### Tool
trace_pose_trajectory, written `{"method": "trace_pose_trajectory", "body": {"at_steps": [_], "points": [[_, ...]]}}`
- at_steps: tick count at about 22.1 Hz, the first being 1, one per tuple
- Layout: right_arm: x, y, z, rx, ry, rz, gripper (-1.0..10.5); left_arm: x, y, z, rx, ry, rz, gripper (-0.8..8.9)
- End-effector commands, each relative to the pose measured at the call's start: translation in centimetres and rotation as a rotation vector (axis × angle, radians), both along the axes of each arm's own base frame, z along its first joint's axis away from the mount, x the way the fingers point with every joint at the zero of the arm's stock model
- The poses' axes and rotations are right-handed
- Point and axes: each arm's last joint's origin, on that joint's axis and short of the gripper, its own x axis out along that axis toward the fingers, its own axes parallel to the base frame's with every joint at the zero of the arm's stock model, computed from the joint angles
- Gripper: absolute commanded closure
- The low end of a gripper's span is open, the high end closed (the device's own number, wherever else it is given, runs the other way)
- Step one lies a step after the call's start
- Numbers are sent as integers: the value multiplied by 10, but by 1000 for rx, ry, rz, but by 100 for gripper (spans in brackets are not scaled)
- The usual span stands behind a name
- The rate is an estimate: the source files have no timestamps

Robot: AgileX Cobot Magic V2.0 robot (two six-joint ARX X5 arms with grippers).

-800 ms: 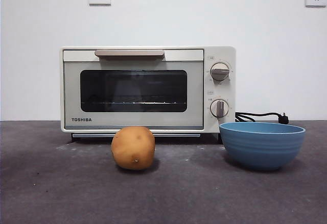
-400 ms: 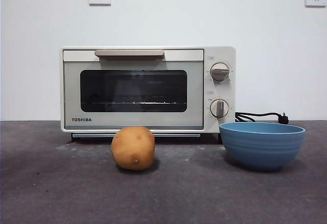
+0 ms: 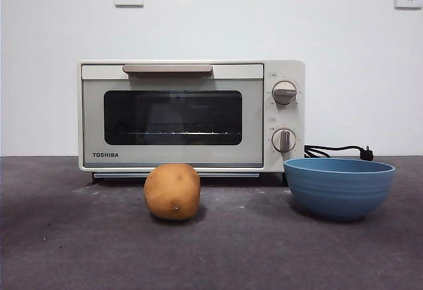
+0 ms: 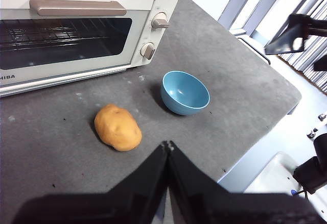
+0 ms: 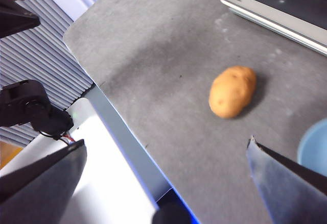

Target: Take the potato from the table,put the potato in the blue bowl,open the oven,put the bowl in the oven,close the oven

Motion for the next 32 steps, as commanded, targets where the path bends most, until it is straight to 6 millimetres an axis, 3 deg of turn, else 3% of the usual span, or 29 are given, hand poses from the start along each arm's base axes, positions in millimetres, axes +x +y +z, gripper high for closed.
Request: {"method": "trace_pose_trajectory", "body": {"at_steps": [1, 11, 17, 24, 28, 32], "points": [[13, 22, -9, -19, 17, -10, 409, -1, 0, 0, 6, -15, -9, 821], [60, 96, -63, -126, 32, -69, 409, -1, 0, 0, 6, -15, -9, 821], [85, 133, -116, -225, 44, -119, 409, -1, 0, 0, 6, -13, -9, 821], [105, 155, -167, -333, 45, -175, 409, -1, 0, 0, 6, -12, -9, 821], [113, 164, -181, -348, 62, -174, 425, -1, -1, 0, 6, -11, -14, 821], [114, 165, -184, -346, 71, -170, 809, -1, -2, 0, 7, -9, -29, 821]]}}
